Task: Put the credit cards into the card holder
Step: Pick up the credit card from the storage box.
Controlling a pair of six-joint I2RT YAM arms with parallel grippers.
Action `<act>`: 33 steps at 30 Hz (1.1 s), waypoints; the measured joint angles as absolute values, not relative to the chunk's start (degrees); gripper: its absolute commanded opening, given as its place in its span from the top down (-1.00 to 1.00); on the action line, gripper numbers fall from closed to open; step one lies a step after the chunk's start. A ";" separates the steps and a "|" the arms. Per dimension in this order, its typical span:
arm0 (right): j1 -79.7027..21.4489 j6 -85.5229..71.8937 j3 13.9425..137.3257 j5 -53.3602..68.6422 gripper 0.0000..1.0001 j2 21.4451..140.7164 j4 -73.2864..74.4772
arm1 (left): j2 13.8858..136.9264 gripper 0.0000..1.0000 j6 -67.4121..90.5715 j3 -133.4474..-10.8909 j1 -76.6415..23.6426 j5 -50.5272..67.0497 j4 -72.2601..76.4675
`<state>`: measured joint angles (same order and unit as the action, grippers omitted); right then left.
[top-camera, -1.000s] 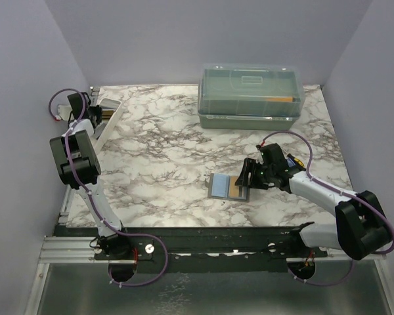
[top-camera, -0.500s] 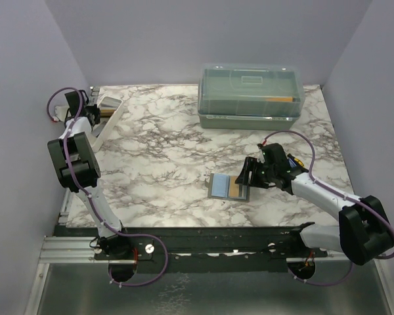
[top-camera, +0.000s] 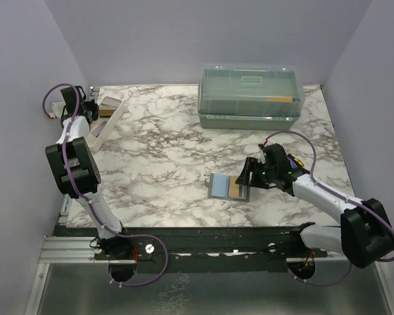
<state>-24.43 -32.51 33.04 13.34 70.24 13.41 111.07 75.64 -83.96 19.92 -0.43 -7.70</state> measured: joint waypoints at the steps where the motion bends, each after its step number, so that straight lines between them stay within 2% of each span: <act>1: -24.45 -32.51 32.97 13.34 -0.31 70.00 13.41 | 110.83 1.00 75.64 -83.96 19.92 -0.43 -7.77; 13: -24.45 -32.49 32.93 13.37 -0.31 69.52 13.39 | 110.54 1.00 70.83 -83.31 19.94 0.36 -7.97; 22: -24.45 -32.47 32.93 13.41 -0.31 71.26 13.34 | 103.57 1.00 60.93 -73.93 20.84 3.53 -1.34; 33: -24.43 -32.42 32.93 14.31 -0.31 71.35 13.32 | 103.24 1.00 59.72 -71.64 22.50 7.66 2.46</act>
